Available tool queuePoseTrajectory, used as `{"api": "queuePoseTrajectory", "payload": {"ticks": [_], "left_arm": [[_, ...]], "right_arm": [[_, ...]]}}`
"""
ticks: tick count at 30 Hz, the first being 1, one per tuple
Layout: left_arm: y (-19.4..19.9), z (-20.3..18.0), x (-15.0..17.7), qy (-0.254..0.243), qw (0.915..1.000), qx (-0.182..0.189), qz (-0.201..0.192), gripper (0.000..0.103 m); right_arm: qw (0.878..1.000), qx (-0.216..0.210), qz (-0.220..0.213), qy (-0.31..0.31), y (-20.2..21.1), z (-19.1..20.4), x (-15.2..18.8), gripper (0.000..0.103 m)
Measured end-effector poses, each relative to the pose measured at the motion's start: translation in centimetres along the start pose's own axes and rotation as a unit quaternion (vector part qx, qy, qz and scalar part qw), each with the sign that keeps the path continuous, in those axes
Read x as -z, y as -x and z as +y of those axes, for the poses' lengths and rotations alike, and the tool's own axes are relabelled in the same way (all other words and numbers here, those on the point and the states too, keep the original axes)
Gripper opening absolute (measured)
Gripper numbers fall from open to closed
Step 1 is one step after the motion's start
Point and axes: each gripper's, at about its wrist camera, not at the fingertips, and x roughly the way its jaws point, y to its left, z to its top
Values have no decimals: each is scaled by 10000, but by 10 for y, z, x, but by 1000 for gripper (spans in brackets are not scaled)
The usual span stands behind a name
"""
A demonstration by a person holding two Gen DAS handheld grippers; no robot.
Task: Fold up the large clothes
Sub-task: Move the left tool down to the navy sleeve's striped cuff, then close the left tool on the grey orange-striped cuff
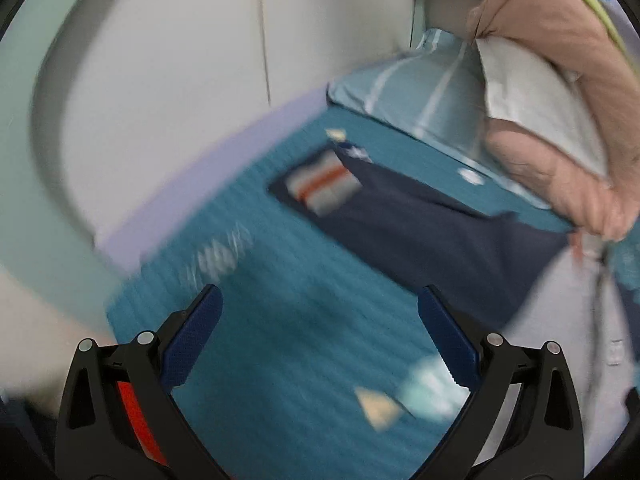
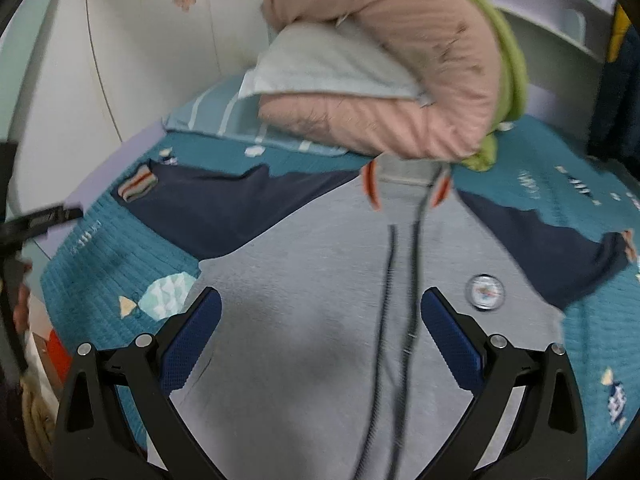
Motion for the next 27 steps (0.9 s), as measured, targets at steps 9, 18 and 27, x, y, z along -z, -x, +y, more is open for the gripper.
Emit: {"api": "queuePoseTrajectory", "payload": {"ticks": [9, 18, 27], "left_arm": [[-109, -4, -44, -1027, 9943, -234, 168, 98], [-184, -18, -46, -1589, 9834, -665, 568, 92], [-179, -8, -59, -1209, 9899, -226, 706, 12]], "right_arm": [[9993, -87, 362, 27, -64, 4, 8, 96], [9984, -10, 543, -120, -92, -14, 13, 96], [9980, -37, 596, -204, -88, -27, 24, 96]]}}
